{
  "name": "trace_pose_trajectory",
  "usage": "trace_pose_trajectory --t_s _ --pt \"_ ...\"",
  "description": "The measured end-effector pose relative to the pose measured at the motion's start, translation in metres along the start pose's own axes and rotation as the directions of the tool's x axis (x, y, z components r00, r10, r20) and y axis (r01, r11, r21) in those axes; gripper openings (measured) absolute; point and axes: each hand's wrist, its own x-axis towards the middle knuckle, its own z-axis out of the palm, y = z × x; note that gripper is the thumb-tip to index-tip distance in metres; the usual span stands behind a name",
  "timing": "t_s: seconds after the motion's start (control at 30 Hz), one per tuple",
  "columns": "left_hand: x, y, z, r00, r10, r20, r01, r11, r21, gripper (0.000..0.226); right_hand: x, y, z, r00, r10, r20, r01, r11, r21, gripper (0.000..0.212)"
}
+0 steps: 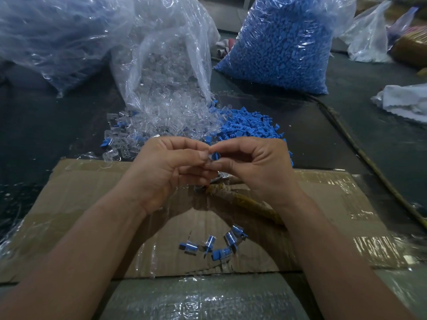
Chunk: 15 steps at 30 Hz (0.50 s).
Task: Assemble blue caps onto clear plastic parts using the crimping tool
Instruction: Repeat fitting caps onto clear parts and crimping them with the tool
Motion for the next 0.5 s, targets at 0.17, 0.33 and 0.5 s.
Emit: trace_pose_trajectory --t_s 0.17,0.33,0.5 --pt "0.0001 -0.0009 0.0002 1.0 -0.002 -0.009 0.002 1.0 0.005 0.016 0.0 0.0015 -0.0012 1.0 -0.027 0.015 0.027 0.999 -0.032 0.045" --pt "-0.0001 -0.0005 0.0006 1.0 -0.001 -0.007 0.001 1.0 0.018 0.016 -0.0009 0.0012 -0.0011 0.999 -0.054 -0.008 0.053 0.997 -0.05 0.037" --pt "-0.0015 0.0008 0.0014 1.0 0.0 -0.007 0.0 1.0 0.02 0.016 -0.001 -0.0008 -0.0015 0.998 -0.066 -0.003 0.066 0.994 -0.086 0.035"
